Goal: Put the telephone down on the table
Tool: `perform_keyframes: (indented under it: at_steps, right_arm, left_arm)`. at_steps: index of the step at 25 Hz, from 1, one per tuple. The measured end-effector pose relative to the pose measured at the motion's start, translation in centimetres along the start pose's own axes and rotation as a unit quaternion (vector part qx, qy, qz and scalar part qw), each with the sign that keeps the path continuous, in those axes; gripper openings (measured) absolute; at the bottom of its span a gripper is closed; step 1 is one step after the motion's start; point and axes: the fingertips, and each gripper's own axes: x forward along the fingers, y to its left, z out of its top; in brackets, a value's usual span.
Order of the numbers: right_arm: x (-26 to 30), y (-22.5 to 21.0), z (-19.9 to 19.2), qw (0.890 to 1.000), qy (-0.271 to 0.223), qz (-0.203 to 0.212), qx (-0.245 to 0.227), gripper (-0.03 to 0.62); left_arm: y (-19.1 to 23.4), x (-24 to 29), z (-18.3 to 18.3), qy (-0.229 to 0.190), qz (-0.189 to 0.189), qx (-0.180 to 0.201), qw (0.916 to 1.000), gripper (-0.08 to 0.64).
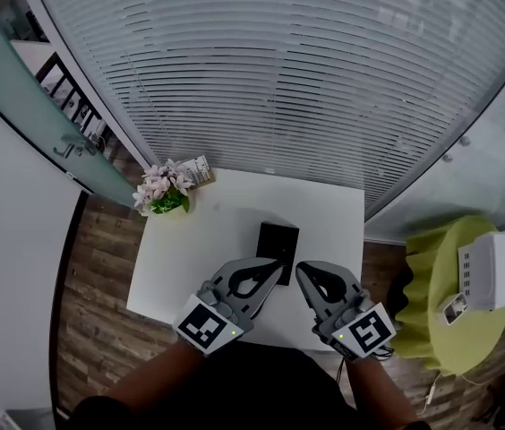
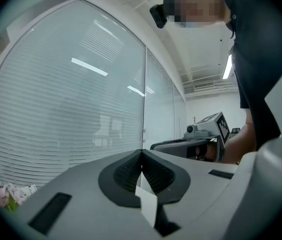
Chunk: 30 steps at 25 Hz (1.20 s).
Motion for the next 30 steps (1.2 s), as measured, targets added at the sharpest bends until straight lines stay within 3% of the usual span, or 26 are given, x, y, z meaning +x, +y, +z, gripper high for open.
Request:
perform_keyframes:
  at_steps: [30]
  right_arm:
    - [0.84, -0.23, -0.68, 1.0, 0.013, 0.005, -0.003, 0.023]
  left_arm:
    - [0.22, 0.75, -0.82, 0.012, 0.002, -0.006, 0.9999, 0.009]
